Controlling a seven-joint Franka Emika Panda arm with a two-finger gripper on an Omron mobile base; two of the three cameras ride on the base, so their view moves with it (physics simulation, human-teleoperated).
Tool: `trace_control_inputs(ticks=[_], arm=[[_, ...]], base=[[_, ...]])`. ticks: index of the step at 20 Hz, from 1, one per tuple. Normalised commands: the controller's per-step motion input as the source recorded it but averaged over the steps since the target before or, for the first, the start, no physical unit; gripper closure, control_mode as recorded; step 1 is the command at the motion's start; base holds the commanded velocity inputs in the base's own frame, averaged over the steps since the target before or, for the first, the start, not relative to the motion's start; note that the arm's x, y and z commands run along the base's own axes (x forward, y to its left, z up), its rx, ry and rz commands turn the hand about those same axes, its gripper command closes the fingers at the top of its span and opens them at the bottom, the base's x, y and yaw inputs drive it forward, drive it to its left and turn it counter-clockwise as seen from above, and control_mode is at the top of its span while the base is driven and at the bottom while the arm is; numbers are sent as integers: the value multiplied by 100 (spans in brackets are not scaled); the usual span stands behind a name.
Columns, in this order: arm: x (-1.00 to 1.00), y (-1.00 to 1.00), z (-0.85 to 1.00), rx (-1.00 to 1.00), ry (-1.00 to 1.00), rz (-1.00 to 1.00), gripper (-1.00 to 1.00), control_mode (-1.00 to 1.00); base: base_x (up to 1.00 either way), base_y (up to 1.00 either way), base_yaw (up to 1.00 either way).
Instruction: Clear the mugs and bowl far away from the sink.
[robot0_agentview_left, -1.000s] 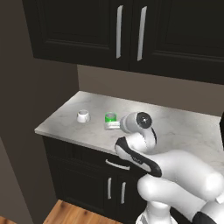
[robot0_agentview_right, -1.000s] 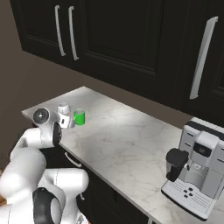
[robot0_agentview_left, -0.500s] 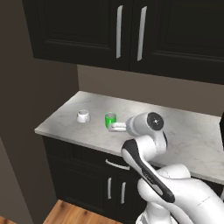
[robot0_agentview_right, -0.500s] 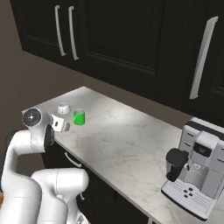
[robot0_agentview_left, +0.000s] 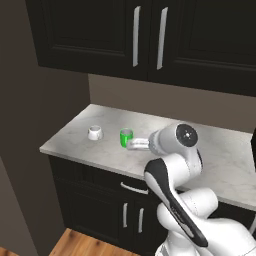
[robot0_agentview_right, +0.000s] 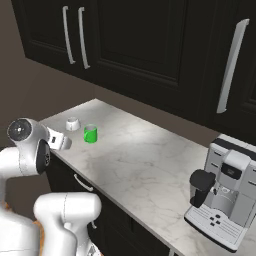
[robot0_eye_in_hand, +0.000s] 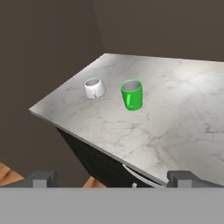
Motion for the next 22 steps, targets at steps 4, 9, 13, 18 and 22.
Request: trace_control_inputs(ticks=[4, 9, 13, 18, 22], arm=[[-47, 0, 46, 0, 9, 0, -100, -100], [-58, 0, 36, 0, 8, 0, -100, -100], [-64, 0, 10, 0, 0, 0, -100, -100], [-50, -6, 0, 0, -2, 0, -100, -100], [-34, -29, 7, 0, -7, 0, -100, -100]], base=[[0, 0, 0], [0, 0, 0], [0, 0, 0], [0, 0, 0], [0, 0, 0]])
